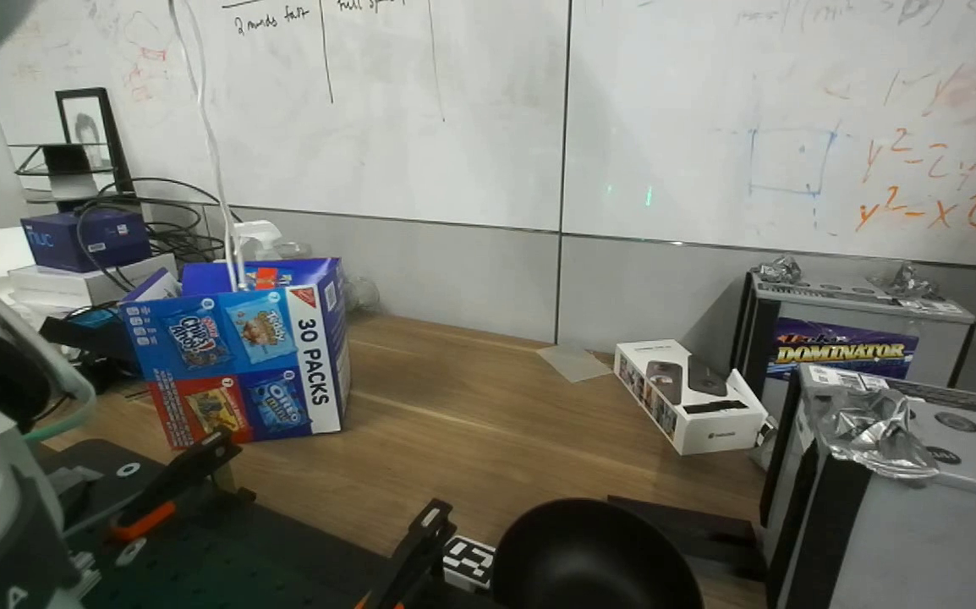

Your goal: Put the ropes in the box

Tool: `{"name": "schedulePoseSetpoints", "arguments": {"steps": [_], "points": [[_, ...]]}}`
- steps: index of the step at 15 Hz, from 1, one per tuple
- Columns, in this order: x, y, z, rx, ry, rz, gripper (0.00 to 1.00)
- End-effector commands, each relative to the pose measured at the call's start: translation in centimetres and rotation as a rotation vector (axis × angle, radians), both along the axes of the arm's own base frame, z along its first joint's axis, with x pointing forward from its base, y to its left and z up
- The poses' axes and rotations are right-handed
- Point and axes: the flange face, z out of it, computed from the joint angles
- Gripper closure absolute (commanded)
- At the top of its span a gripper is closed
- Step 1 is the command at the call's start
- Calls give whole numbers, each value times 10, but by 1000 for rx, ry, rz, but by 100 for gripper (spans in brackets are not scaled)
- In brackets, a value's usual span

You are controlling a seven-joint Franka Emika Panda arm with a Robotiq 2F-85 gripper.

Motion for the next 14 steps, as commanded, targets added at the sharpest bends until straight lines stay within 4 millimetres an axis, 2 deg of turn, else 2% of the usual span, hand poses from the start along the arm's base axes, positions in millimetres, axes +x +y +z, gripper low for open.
{"name": "schedulePoseSetpoints", "arguments": {"steps": [1,6,7,8,14], "points": [[4,-1,0,-10,-11,-21,91],[5,-3,-8,-16,4,-31,92],[5,-4,-8,-16,10,-40,67],[5,-4,-9,-18,13,-44,66],[8,-19,-11,-42,31,-118,21]]}}
